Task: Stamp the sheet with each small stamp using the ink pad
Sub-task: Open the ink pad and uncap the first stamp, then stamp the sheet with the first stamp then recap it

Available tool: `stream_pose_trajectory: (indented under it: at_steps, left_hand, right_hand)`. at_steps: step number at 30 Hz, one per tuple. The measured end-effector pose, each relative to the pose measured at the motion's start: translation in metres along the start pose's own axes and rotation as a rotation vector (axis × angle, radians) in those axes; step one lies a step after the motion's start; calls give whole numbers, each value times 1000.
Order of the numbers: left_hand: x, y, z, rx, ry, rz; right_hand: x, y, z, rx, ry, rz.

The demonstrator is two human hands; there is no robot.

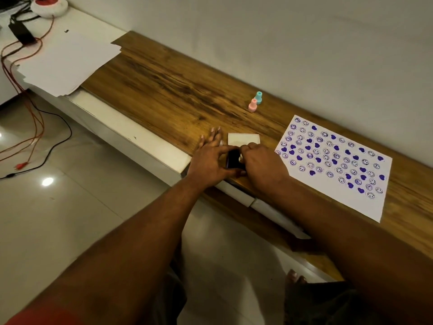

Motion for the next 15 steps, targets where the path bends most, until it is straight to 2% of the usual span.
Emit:
stream_pose_trajectory:
  at_steps: [5,9,12,15]
  left_hand:
    - [0,0,-2,15,-6,-2]
    - [-4,-2,-4,15,32,-50]
    - [-15,-5,-5,7,87,-97]
    - [-25,-6,-8,28,111,-158]
  right_hand:
    - [-3,1,6,-34,27,-45]
    - [-18,-5,5,-97,98,-207]
    - [-47,-31,8,-211,226,-434]
    - [-87,-64,26,-362,322,-514]
Point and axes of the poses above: each hand's wrist, its own z-axis away from the middle knuckle, its own y-axis out of the palm, x = y × z, the point moved 9 cm from there along -z, towards the middle knuckle, and after that the axes turned 14 degrees about -x, right-handed, at the moved point
